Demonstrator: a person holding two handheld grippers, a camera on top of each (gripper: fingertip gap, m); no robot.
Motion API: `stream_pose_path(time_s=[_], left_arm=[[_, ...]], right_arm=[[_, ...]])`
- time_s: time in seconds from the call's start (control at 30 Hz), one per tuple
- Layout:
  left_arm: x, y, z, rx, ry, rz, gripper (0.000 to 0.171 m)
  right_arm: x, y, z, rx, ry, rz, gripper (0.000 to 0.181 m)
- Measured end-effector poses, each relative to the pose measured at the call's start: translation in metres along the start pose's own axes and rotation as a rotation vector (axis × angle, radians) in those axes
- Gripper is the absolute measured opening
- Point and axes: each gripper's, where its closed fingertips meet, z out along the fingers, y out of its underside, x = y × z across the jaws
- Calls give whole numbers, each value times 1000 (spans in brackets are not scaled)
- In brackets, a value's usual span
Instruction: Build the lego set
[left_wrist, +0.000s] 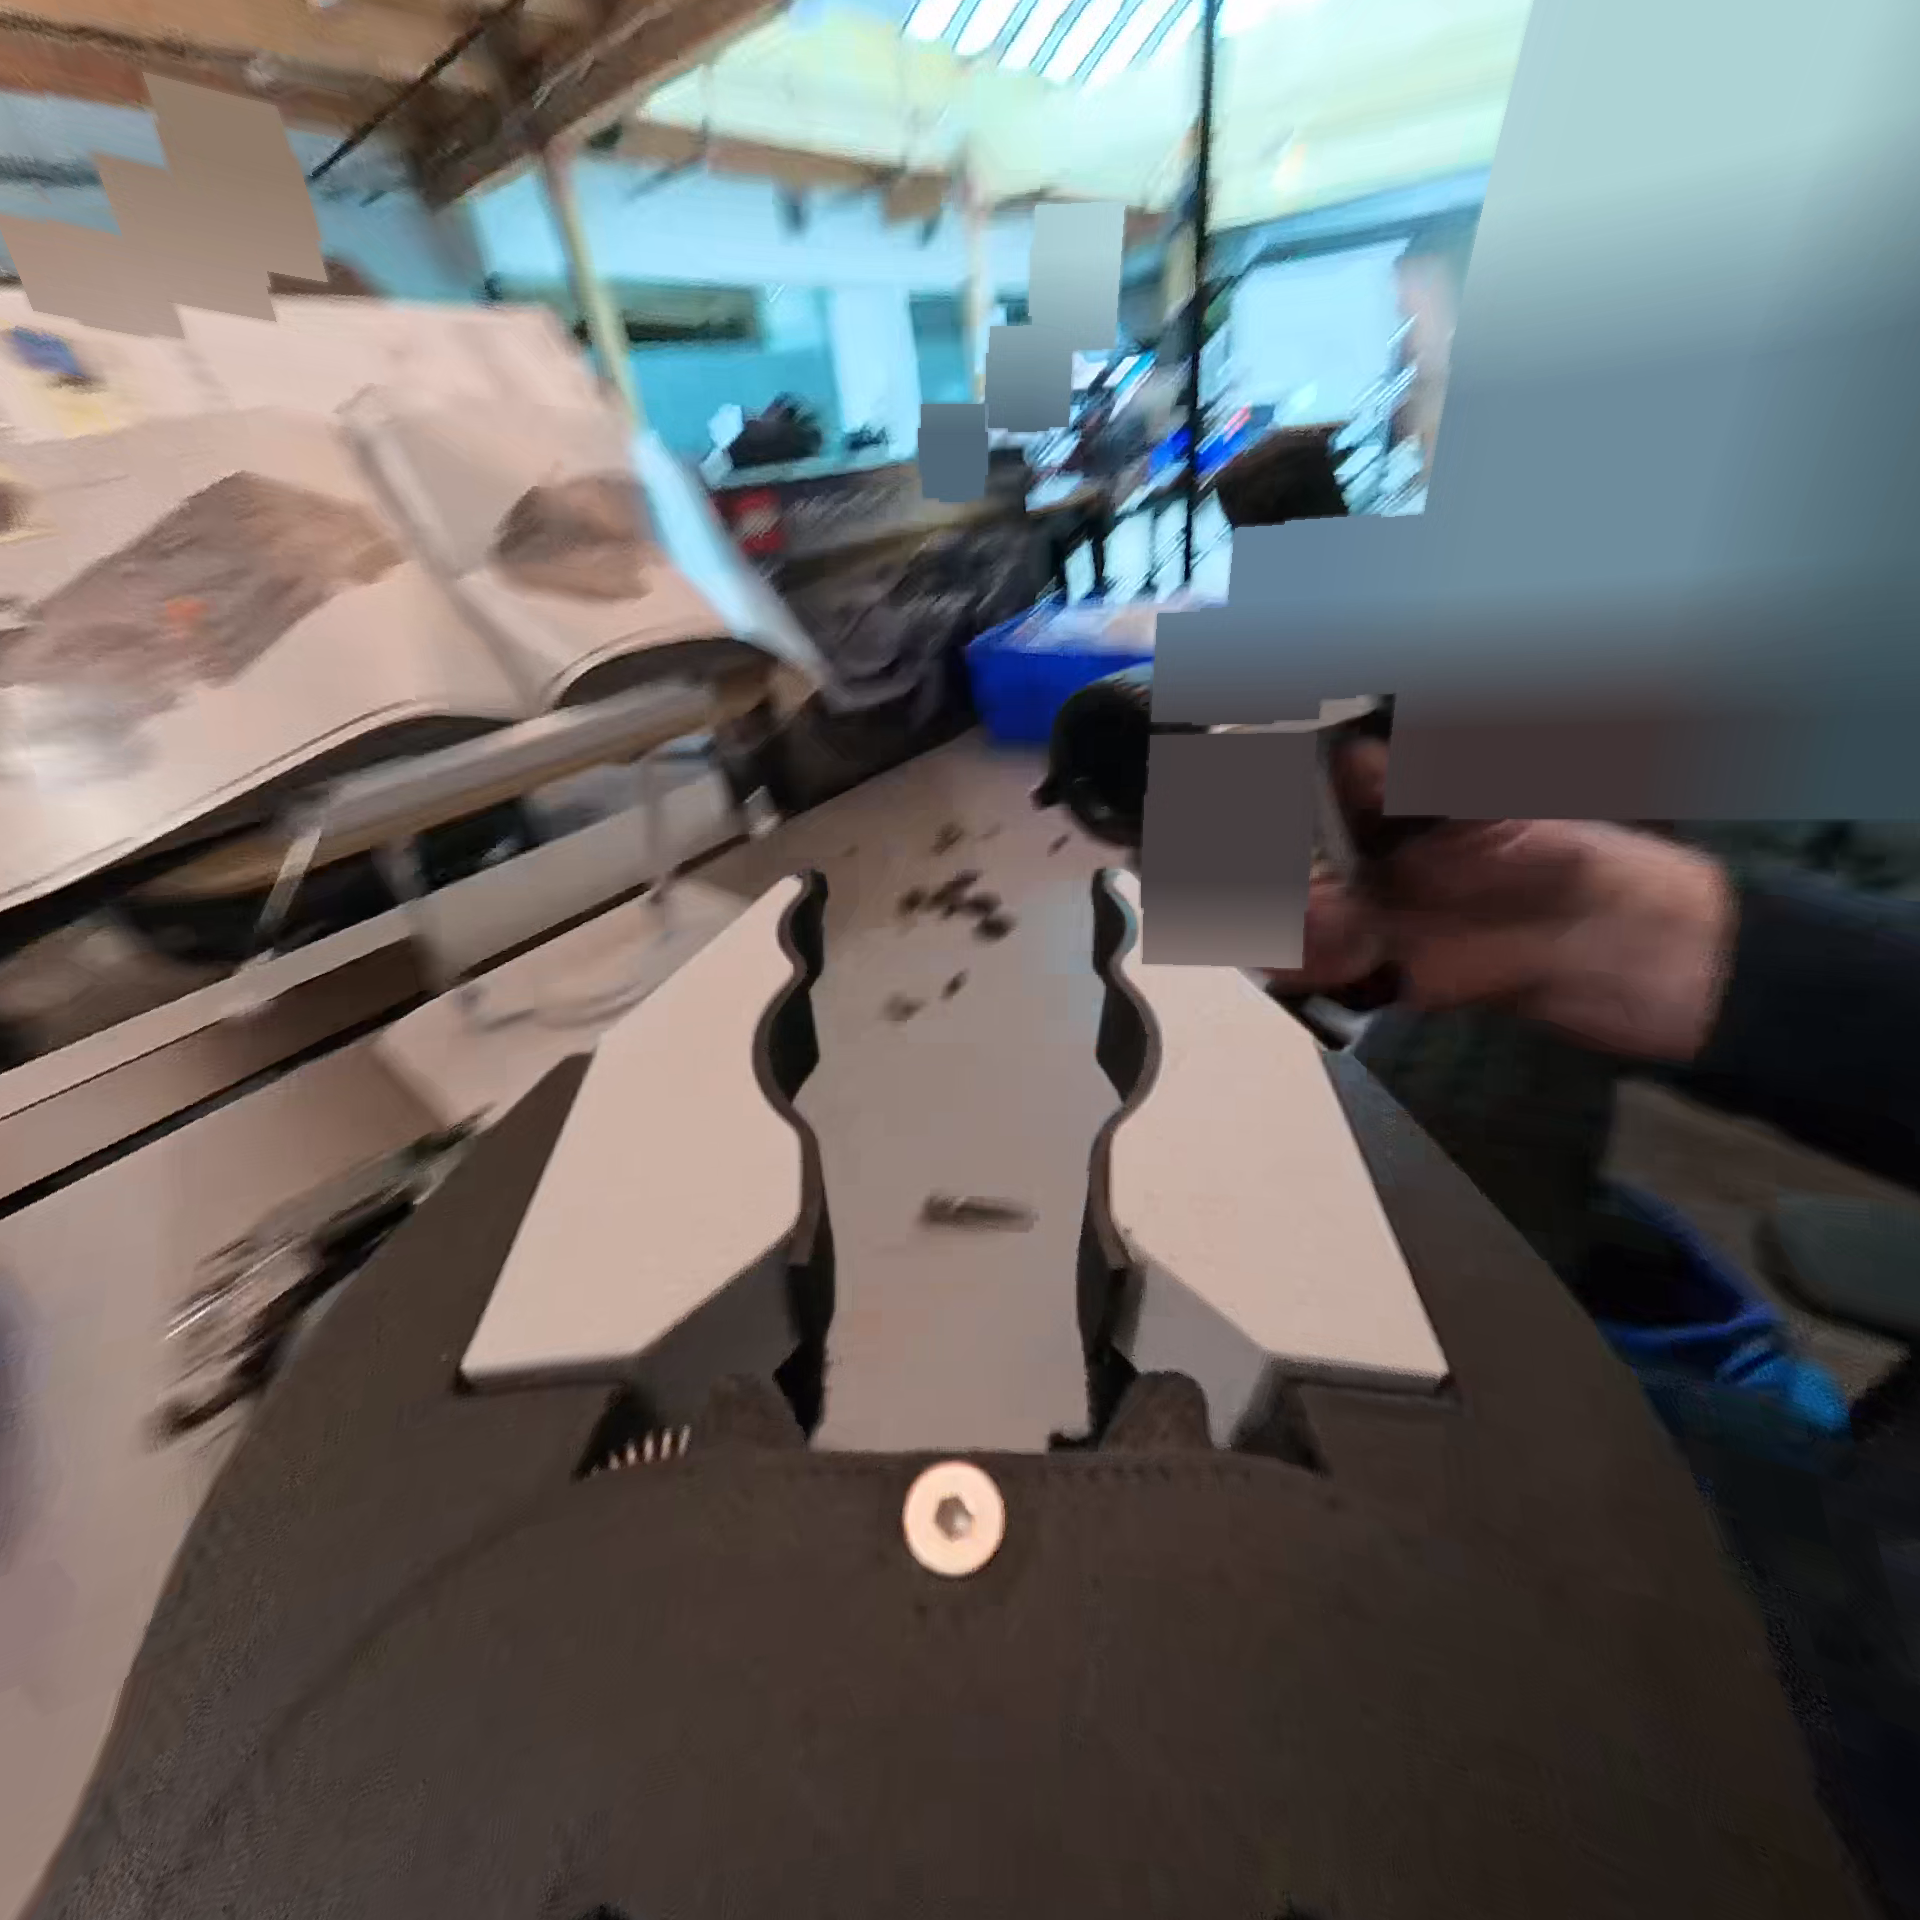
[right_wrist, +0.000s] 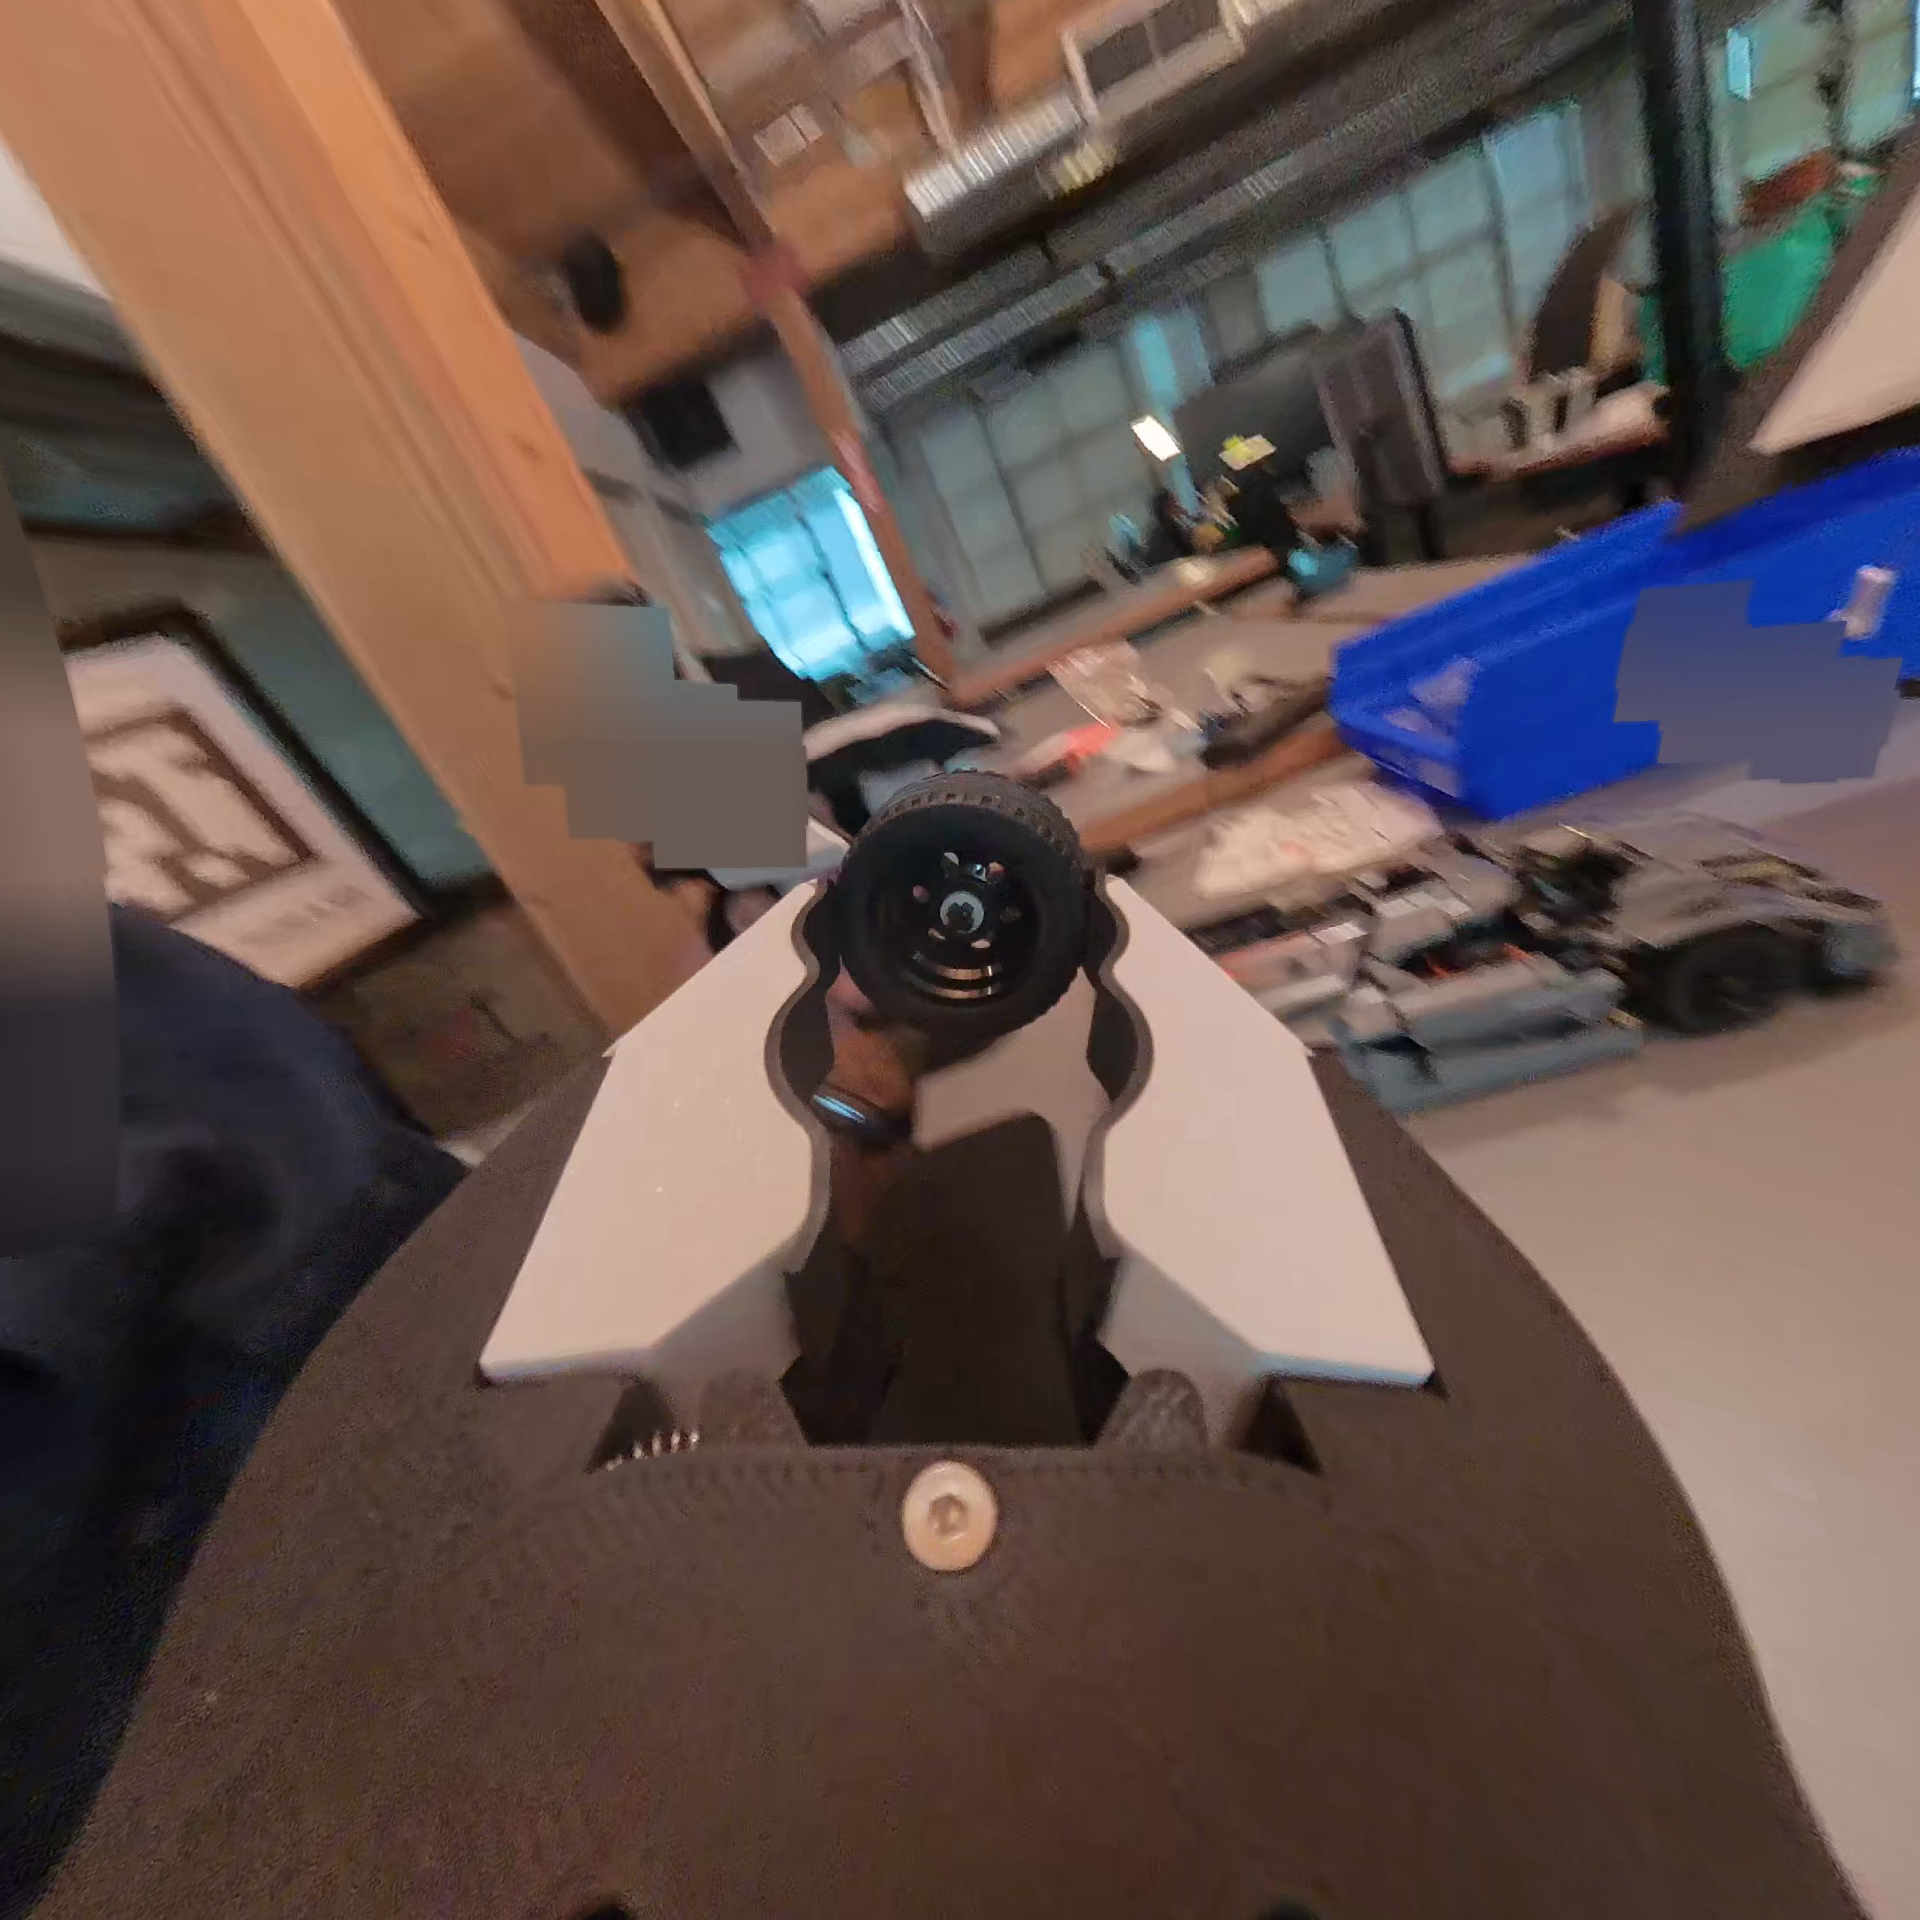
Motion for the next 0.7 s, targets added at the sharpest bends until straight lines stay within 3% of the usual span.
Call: stream_pose_path(time_s=[0.17,0.37,0.5,0.57,0.7], left_arm=[[-35,54,-38,-348,-180,144,64],[-52,123,-65,-672,-349,435,64],[-76,150,-70,-750,-528,591,72],[-78,156,-65,-739,-548,690,71],[-83,162,-57,-730,-582,828,41]], right_arm=[[19,24,16,-127,71,-41,45],[41,48,27,-206,103,-10,45],[40,58,30,-224,71,16,45],[40,58,30,-225,68,16,45],[45,63,29,-236,76,55,46]])
